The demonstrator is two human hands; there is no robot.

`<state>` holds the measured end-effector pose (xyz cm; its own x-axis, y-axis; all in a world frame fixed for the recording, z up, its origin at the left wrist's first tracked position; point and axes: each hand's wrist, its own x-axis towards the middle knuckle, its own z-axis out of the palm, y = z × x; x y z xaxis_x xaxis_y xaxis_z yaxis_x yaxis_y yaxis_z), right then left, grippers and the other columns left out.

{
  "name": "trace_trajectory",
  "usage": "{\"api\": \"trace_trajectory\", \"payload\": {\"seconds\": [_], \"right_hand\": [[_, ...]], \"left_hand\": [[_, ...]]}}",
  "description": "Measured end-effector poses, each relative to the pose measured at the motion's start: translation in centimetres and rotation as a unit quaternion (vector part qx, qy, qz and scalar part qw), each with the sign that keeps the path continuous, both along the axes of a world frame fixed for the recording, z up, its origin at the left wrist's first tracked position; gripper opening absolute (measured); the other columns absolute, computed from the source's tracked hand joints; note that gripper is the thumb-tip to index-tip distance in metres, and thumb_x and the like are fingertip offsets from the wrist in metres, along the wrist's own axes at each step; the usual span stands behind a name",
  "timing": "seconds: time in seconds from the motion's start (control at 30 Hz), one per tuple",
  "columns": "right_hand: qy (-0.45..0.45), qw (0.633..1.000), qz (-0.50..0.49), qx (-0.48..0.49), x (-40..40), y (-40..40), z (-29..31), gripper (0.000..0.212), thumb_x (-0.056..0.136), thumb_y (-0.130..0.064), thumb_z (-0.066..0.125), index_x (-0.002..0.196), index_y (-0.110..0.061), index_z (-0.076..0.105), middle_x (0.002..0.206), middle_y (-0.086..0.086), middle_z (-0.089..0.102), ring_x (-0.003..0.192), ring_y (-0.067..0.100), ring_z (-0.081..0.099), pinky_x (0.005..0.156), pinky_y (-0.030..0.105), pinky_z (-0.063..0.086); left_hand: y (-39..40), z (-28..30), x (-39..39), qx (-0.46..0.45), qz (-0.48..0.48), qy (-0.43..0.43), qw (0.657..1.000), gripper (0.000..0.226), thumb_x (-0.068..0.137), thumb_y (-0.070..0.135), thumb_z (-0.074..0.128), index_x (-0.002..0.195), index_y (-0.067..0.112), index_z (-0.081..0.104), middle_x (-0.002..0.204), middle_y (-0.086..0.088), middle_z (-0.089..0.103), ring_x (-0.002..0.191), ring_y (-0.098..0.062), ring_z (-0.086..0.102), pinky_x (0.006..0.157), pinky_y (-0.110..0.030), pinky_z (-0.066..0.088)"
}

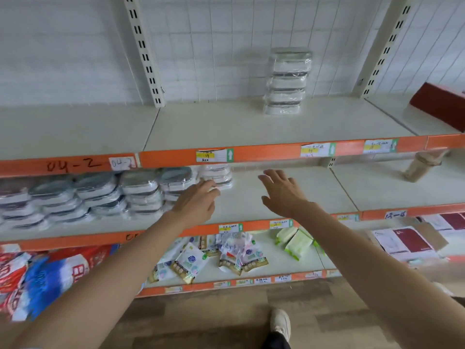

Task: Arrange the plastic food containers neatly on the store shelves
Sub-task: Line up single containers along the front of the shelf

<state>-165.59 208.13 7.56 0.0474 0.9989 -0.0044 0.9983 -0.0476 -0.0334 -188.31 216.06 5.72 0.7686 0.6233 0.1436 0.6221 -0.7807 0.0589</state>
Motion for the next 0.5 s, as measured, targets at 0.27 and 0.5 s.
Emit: {"api": "trace_trajectory", "payload": {"seconds": [0.27,0.5], "right_hand": [[0.054,0.997,0.026,-0.053,-3.9,-0.2,-3.2,0.060,0.095,-0.033,0.048,0.147,-0.014,0.024,0.151,0.004,0.025,0.138,0.024,0.021,0.106,0.041,0.030],[0.120,0.992,0.011,-0.027,-2.5,3.6,-8.8,0.065,0.094,-0.039,0.051,0.146,-0.009,0.025,0.149,0.007,0.029,0.134,0.026,0.027,0.107,0.042,0.033]], "left_hand": [[0.4,-1.7,-2.8,-0.056,0.030,0.046,0.997,0.036,0.093,0.017,0.047,0.126,0.010,0.057,0.123,-0.004,0.056,0.113,-0.020,0.051,0.091,-0.034,0.045],[3.8,-6.5,0.5,-0.076,0.052,0.050,0.995,0.041,0.093,0.019,0.050,0.134,0.010,0.050,0.131,-0.004,0.051,0.122,-0.020,0.046,0.098,-0.034,0.041]]}}
